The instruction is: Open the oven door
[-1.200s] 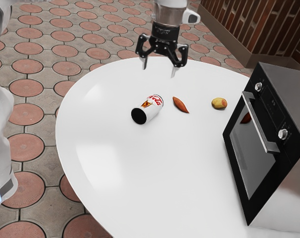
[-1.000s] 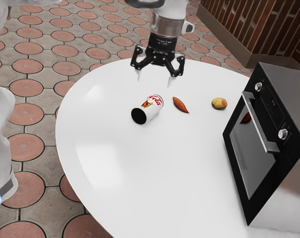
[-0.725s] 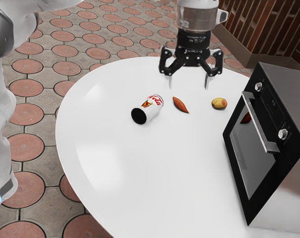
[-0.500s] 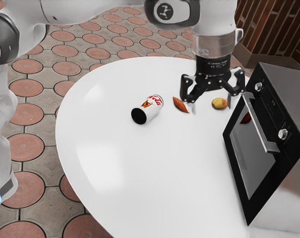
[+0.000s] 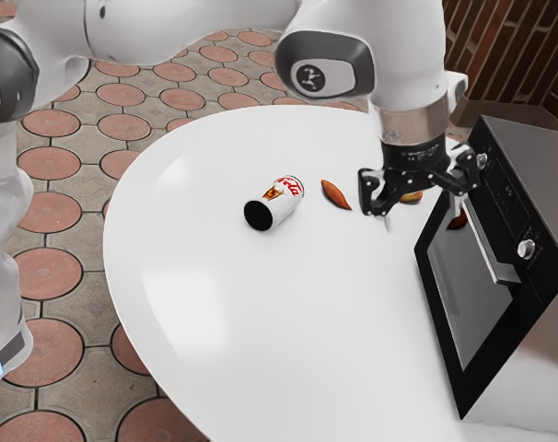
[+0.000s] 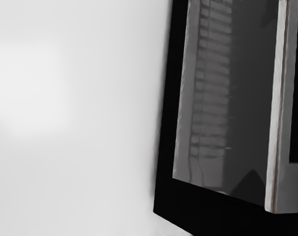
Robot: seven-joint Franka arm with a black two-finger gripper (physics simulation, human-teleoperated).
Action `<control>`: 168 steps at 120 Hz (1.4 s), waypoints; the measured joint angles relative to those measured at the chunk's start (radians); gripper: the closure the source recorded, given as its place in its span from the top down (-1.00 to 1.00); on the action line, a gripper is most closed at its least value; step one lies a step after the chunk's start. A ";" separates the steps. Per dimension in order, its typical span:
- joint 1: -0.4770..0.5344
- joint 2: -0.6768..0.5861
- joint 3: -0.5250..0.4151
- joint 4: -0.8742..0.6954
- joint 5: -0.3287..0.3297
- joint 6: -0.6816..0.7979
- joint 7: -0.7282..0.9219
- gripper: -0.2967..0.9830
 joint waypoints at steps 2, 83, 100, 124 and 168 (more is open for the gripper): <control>0.007 0.001 0.001 -0.001 0.000 0.008 0.003 0.54; 0.170 0.176 0.013 0.070 -0.078 0.200 0.215 0.54; 0.173 0.210 0.011 0.100 -0.091 0.211 0.267 0.54; 0.176 0.238 0.012 0.106 -0.101 0.223 0.325 0.54; 0.200 0.258 0.027 0.094 -0.141 0.239 0.392 0.54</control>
